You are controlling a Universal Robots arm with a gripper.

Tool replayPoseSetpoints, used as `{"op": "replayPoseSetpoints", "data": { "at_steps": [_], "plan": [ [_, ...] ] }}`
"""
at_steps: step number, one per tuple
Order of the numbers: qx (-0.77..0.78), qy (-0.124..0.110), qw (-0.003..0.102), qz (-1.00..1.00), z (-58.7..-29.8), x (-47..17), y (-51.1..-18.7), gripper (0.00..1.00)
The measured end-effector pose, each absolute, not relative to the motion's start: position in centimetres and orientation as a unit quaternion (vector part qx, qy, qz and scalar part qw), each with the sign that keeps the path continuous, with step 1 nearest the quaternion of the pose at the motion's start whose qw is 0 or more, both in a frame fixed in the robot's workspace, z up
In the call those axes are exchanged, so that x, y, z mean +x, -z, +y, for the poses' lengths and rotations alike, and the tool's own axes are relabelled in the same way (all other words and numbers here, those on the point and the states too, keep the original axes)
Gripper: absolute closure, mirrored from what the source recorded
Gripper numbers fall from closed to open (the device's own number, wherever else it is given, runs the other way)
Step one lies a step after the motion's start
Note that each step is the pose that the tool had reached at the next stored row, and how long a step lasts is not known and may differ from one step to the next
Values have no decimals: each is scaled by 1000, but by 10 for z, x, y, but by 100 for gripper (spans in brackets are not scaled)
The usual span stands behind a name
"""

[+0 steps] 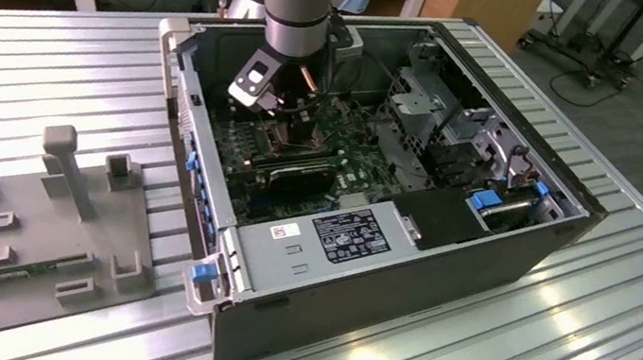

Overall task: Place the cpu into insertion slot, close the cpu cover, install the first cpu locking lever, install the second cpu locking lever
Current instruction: 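Place the cpu into insertion slot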

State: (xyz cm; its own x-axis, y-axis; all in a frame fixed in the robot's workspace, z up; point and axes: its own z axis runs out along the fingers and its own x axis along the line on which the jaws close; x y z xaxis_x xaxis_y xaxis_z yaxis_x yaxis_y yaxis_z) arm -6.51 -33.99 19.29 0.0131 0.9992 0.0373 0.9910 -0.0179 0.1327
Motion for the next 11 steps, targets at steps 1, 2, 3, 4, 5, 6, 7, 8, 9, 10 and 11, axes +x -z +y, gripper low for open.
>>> {"op": "replayPoseSetpoints", "data": {
  "at_steps": [1,2,3,4,5,6,7,8,9,10,11],
  "plan": [
    [711,-60,34,700,-340,-65,-193,36],
    [711,-60,34,700,-340,-65,-193,36],
    [711,-60,34,700,-340,-65,-193,36],
    [711,-60,34,700,-340,-65,-192,36],
    [711,-60,34,700,-340,-65,-192,36],
    [711,-59,34,700,-340,-65,-192,36],
    [711,-59,34,700,-340,-65,-192,36],
    [711,-59,34,700,-340,-65,-192,36],
    [711,-59,34,700,-340,-65,-192,36],
    [711,-59,34,700,-340,-65,-192,36],
    [711,-58,33,700,-340,-64,-192,36]
  ]
}}
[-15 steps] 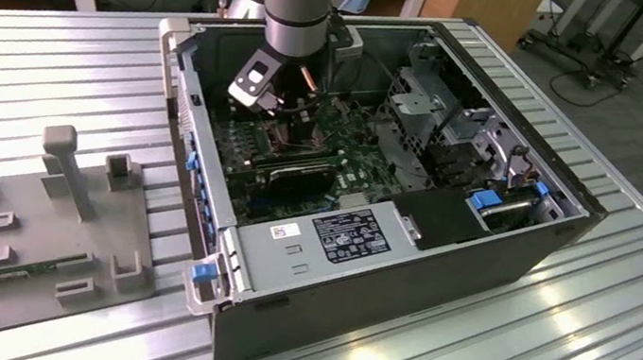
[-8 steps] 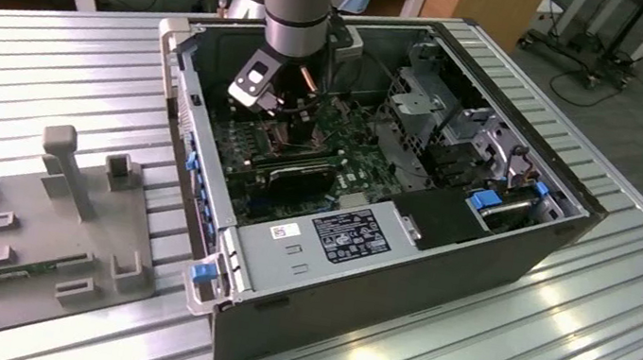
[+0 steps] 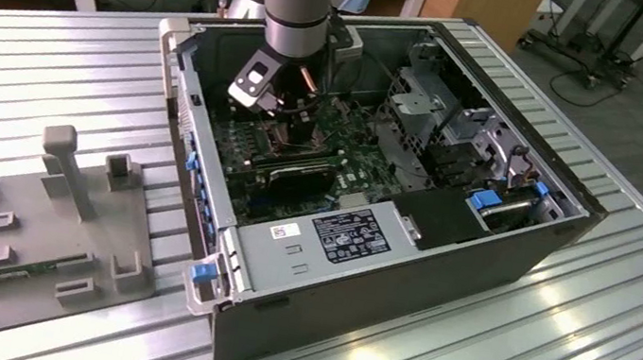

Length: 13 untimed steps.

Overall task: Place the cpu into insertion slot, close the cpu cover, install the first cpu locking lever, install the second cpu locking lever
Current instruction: 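Place the cpu into insertion slot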

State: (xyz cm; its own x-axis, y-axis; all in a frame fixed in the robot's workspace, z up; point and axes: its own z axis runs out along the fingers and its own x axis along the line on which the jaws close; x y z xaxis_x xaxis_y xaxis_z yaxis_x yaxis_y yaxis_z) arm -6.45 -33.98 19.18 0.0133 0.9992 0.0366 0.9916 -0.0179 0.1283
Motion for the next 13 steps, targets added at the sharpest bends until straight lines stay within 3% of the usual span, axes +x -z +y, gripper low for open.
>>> {"op": "replayPoseSetpoints", "data": {
  "at_steps": [6,10,13],
  "plan": [
    [712,-48,23,700,-340,-60,-192,36],
    [712,-47,22,700,-340,-60,-192,36],
    [712,-36,12,701,-340,-59,-192,36]
  ]
}}
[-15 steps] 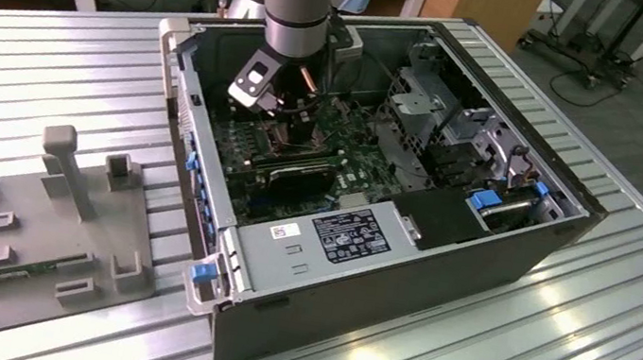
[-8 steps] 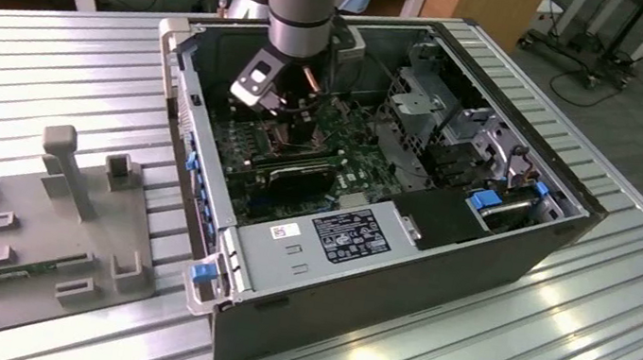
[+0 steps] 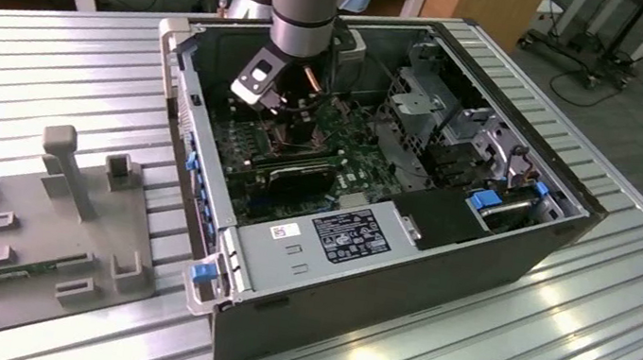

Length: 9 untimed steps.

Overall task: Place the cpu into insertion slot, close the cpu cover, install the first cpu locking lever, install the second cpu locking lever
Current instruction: 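Place the cpu into insertion slot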

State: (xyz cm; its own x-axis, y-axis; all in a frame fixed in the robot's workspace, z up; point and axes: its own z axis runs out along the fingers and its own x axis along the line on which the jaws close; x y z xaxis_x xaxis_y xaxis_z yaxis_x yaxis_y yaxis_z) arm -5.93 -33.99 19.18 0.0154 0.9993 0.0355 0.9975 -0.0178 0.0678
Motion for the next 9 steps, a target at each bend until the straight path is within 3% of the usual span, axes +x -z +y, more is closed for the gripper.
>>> {"op": "replayPoseSetpoints", "data": {
  "at_steps": [2,3,9],
  "plan": [
    [713,-36,11,701,-340,-59,-192,36],
    [713,-22,-2,701,-340,-59,-192,36],
    [713,-20,-5,701,-340,-59,-192,36]
  ]
}}
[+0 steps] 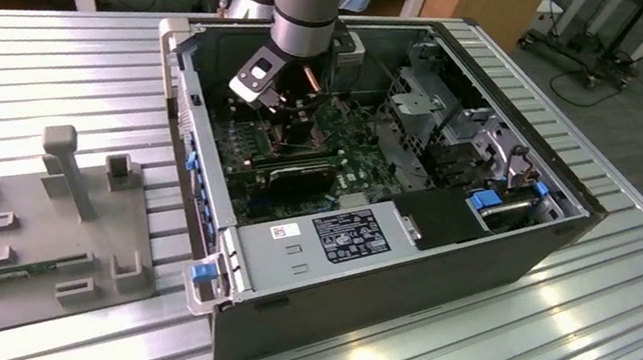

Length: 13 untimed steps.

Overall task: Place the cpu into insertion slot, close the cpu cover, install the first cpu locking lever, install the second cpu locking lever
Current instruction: 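Place the cpu into insertion slot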

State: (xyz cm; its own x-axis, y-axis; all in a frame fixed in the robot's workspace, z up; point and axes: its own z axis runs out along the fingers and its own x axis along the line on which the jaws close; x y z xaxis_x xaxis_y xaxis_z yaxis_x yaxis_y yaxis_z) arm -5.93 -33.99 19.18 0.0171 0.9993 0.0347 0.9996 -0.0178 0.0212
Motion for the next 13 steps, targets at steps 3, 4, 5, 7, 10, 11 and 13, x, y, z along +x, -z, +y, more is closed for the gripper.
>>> {"op": "replayPoseSetpoints", "data": {
  "at_steps": [3,4,5,7,10,11,13],
  "plan": [
    [-713,19,5,-701,-340,-59,-192,36],
    [-713,19,6,-701,-340,-59,-192,36],
    [-713,19,6,-701,-340,-59,-192,36],
    [-713,18,6,-701,-340,-59,-192,36],
    [-713,18,6,-701,-340,-59,-192,36],
    [-713,18,6,-701,-340,-59,-193,36],
    [-713,18,6,-701,-340,-59,-195,36]
  ]
}}
